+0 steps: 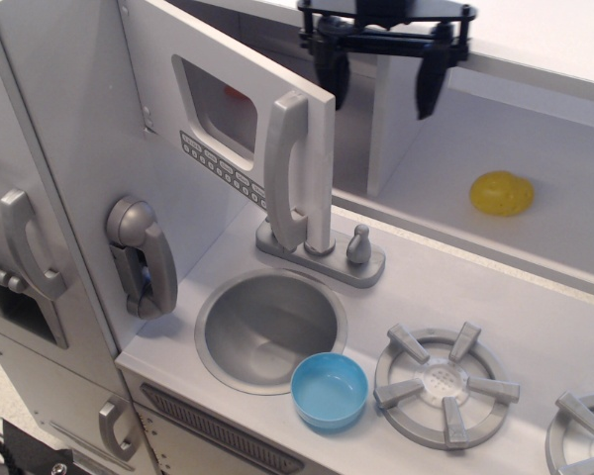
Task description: Open microwave
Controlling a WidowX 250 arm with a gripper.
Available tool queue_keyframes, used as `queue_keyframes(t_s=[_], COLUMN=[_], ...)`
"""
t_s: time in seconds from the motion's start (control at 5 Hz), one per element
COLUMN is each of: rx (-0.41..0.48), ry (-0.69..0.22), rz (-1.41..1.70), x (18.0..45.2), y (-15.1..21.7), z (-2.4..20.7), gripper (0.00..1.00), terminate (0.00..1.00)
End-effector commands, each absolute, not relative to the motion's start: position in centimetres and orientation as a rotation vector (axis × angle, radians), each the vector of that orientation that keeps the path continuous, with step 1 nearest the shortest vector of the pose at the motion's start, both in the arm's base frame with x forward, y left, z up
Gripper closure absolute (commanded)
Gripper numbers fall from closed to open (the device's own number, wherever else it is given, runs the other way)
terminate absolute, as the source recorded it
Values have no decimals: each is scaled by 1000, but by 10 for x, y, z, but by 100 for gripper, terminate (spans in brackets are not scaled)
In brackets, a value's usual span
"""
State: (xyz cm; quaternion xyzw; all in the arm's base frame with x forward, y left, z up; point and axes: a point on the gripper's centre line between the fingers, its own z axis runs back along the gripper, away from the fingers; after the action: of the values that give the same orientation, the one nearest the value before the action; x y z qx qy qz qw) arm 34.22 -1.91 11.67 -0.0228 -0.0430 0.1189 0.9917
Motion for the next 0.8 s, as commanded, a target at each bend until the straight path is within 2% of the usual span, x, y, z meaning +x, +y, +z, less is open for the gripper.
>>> queue_keyframes(t_s=[0.0,0.4,0.6], rx=[48,38,47], ry=[-156,-157,-182], rz=[265,200,192], x=[318,251,231], y=[43,64,77], z=[128,127,130], gripper=[0,0,0], terminate=[0,0,0])
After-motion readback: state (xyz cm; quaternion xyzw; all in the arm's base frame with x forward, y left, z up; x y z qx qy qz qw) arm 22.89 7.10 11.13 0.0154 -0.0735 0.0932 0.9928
